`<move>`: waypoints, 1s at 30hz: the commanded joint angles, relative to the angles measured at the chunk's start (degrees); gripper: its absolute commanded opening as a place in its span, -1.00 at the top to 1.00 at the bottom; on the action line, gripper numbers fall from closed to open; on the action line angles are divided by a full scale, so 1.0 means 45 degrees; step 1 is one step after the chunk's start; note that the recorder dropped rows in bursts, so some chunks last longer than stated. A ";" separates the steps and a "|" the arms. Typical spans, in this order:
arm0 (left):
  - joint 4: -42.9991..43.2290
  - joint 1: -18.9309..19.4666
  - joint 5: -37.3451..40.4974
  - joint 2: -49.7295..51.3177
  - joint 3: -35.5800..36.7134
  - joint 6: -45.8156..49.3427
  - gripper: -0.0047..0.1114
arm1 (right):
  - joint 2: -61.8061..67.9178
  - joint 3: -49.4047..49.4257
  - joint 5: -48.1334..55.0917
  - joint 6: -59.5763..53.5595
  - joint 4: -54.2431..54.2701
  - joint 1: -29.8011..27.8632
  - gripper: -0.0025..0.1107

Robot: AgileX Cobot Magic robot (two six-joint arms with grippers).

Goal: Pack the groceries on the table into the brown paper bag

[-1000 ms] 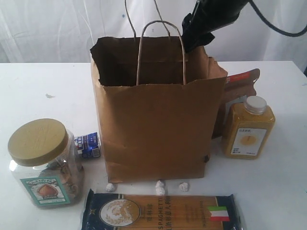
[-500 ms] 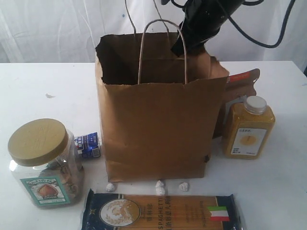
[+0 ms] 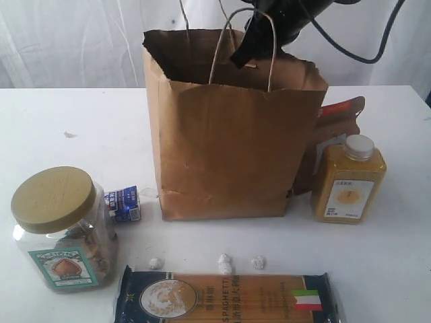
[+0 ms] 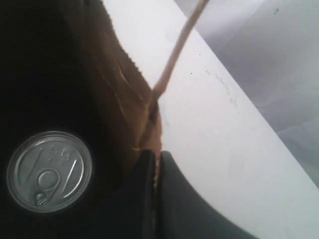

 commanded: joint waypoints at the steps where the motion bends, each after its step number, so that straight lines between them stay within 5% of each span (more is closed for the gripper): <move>1: -0.0010 0.0020 0.0028 -0.0045 0.0084 0.0064 0.92 | -0.0091 -0.0101 -0.1195 0.0095 0.0080 0.0032 0.96; 21: -0.0010 0.0020 0.0028 -0.0045 0.0084 0.0064 0.92 | 0.0291 -0.0659 -0.0802 0.0442 0.0080 0.0282 0.93; 24: -0.0010 0.0020 0.0028 -0.0045 0.0084 0.0064 0.92 | 0.0291 -0.0659 -0.0269 0.0442 0.0080 0.0282 0.68; 30: -0.0010 0.0020 0.0028 -0.0045 0.0084 0.0064 0.92 | 0.0191 -0.0659 0.0056 0.0814 0.0080 0.0282 -0.35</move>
